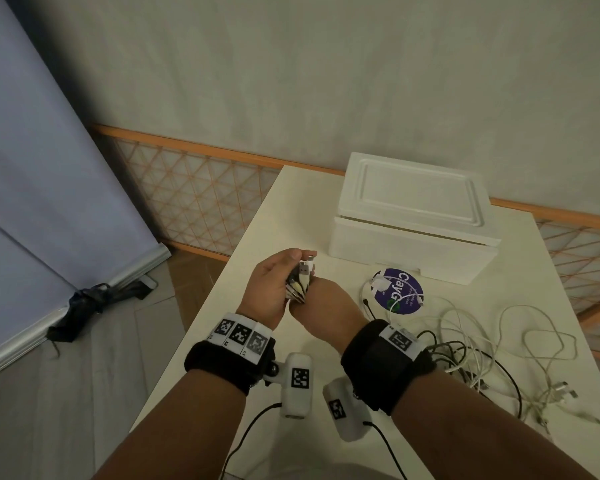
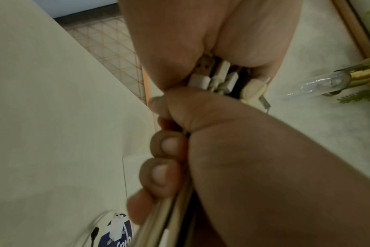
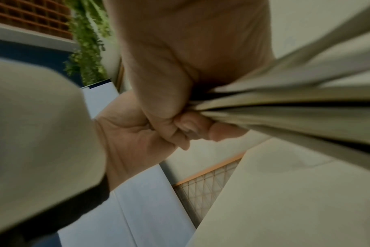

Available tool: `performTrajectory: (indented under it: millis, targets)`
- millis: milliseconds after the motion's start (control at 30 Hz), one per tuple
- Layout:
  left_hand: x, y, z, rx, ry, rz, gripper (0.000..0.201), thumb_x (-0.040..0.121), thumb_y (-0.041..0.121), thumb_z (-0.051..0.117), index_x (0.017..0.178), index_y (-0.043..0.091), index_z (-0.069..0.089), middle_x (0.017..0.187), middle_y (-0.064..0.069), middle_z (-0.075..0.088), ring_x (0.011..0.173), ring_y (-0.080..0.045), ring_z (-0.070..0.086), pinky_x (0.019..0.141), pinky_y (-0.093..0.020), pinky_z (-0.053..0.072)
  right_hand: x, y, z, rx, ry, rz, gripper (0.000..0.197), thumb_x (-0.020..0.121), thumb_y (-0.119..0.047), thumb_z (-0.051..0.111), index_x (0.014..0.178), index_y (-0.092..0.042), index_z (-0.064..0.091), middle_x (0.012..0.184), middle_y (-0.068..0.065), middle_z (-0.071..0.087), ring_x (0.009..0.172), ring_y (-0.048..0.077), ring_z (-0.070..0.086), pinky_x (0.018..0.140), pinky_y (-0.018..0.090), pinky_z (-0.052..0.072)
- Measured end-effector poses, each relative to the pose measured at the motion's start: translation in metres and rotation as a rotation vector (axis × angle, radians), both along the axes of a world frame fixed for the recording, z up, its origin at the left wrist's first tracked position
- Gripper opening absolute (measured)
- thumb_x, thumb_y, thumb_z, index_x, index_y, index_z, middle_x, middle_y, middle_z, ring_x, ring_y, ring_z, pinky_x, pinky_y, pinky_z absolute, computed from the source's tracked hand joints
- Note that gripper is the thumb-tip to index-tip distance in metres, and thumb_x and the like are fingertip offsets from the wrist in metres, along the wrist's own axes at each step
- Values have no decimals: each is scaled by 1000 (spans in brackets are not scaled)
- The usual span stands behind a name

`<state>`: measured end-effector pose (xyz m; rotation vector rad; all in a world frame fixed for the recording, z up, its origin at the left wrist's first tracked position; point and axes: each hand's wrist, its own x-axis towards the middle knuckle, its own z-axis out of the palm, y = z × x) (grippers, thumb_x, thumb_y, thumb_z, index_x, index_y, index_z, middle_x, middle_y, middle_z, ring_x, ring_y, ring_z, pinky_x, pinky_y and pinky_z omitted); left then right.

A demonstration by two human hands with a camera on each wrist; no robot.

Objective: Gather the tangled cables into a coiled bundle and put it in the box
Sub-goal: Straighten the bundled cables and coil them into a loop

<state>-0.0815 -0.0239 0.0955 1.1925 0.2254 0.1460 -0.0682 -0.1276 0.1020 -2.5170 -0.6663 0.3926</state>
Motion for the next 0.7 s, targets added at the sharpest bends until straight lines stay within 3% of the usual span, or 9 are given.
performTrajectory:
  millis: [100, 200, 267, 333, 433, 500, 600, 700]
  targets:
    - [-2, 4, -1, -32, 5, -69, 28, 89, 38, 57, 80, 21, 78, 87, -2, 72, 84, -16, 67, 85, -34, 52, 1, 1, -3, -121, -101, 30, 11, 90, -14, 43, 92, -7, 52, 61, -2, 37, 67, 20, 46, 51, 27, 32]
    - [-2, 4, 1, -45, 4, -35, 21, 80, 28, 60, 71, 19, 76, 82, 0, 73, 76, -16, 66, 77, -31, 52, 2, 1, -5, -154, -141, 40, 13, 92, -15, 42, 96, -7, 51, 59, -5, 33, 65, 18, 45, 48, 25, 30]
    - [-1, 3, 3, -69, 12, -3, 19, 82, 18, 62, 68, 16, 75, 76, -2, 71, 75, -19, 64, 75, -32, 52, 2, 2, -5, -133, -122, 35, 8, 91, -16, 43, 87, -10, 47, 59, -5, 35, 65, 19, 46, 46, 22, 27]
    - [1, 3, 3, -57, -7, 25, 24, 89, 6, 58, 72, 13, 73, 75, -4, 69, 76, -22, 64, 75, -33, 52, 4, 3, -4, -58, -49, -1, 9, 87, -15, 47, 81, -10, 47, 61, -1, 44, 66, 22, 52, 49, 26, 36]
    - [2, 2, 4, 40, -50, 36, 26, 93, -2, 50, 89, 14, 71, 84, -2, 69, 82, -20, 66, 78, -31, 53, 7, 5, -4, 161, 119, -125, 8, 76, -10, 57, 82, -6, 58, 73, 9, 63, 69, 26, 63, 62, 38, 53]
    - [2, 1, 6, 106, -56, 26, 26, 94, 5, 52, 91, 19, 74, 88, 0, 72, 85, -17, 67, 79, -29, 52, 7, 8, -5, 220, 127, -156, 6, 76, -8, 56, 82, -6, 59, 72, 8, 62, 68, 26, 61, 60, 38, 51]
    - [3, 1, 8, 196, -51, -37, 19, 90, 33, 59, 87, 29, 77, 93, 4, 73, 91, -17, 67, 82, -34, 50, 7, 9, -7, 161, 26, -98, 4, 83, -6, 48, 83, -9, 51, 66, -2, 48, 60, 17, 49, 48, 25, 33]
    - [3, 5, 6, 242, -50, -88, 35, 85, 56, 54, 86, 29, 77, 95, 0, 72, 94, -16, 65, 83, -39, 50, 11, 9, -11, 47, -86, -40, 10, 84, -8, 45, 91, -10, 52, 69, -4, 41, 63, 16, 43, 48, 21, 24]
